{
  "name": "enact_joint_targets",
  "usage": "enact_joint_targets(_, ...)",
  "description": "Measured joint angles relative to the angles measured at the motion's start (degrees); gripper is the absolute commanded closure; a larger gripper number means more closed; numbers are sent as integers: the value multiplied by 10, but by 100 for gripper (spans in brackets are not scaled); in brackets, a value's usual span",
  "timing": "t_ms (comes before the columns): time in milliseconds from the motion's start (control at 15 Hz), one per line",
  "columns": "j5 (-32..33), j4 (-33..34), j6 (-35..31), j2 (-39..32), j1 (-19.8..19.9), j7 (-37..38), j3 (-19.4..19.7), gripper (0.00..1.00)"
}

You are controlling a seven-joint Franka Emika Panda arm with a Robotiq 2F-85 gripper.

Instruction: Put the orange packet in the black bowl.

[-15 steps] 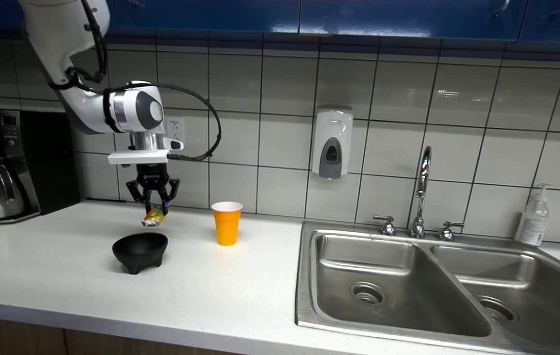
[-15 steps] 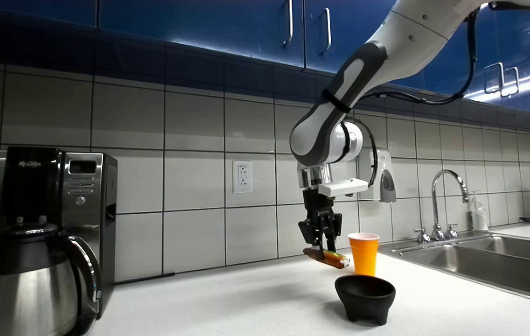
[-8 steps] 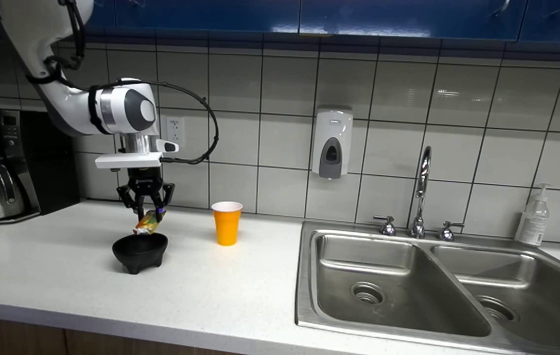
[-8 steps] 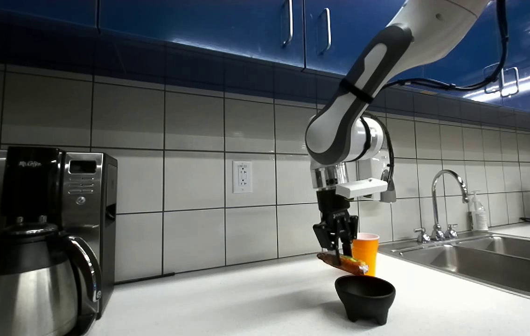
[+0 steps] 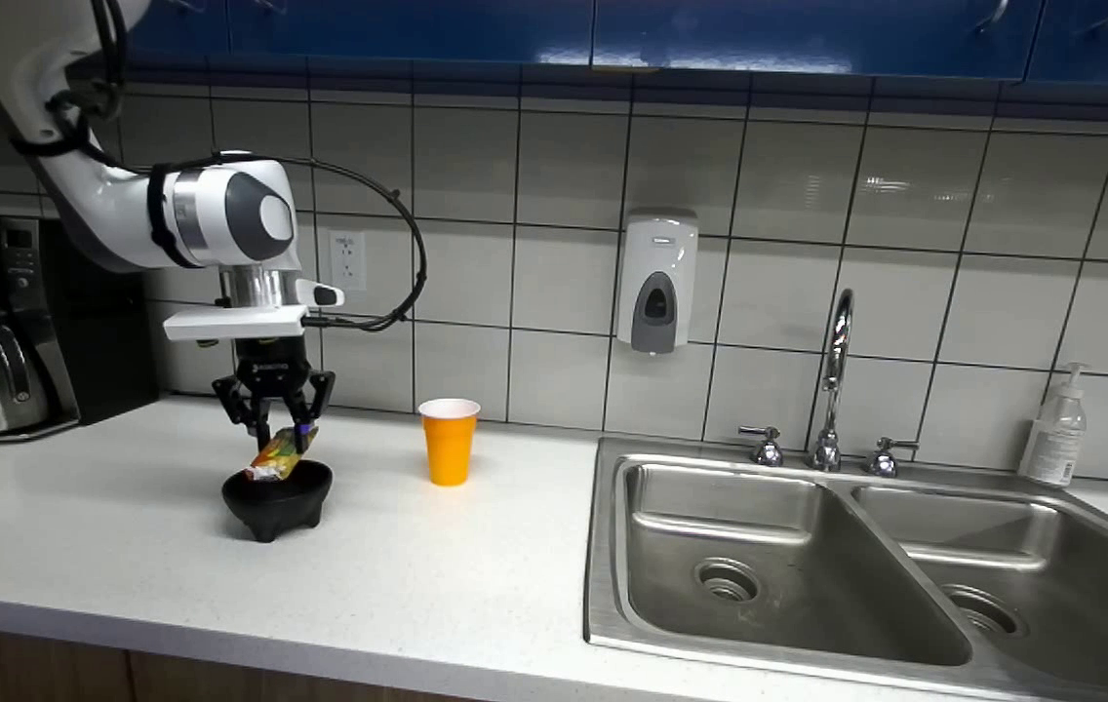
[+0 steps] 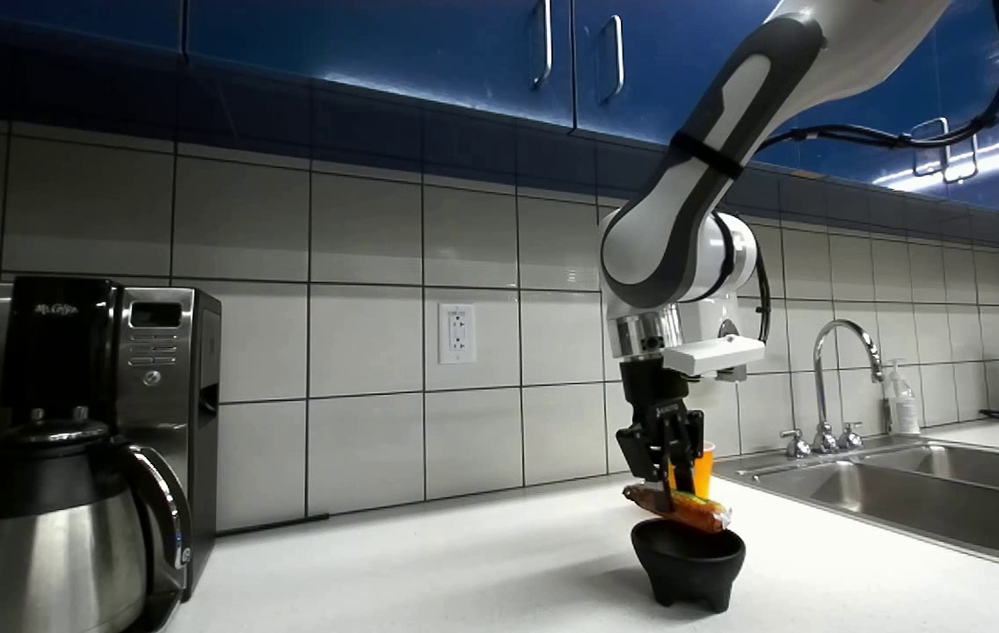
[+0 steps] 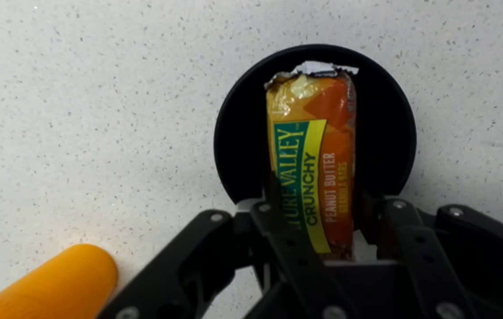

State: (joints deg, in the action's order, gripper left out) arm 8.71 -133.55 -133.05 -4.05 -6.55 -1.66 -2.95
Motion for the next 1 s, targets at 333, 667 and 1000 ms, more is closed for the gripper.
enact_joint_targets(333,0,-13,0,6,0,0,0,32)
enact_joint_targets(667,5,-18,0,6,0,-1,0,2)
enact_joint_targets(1000,7,-23,0,8,0,-1,0,0)
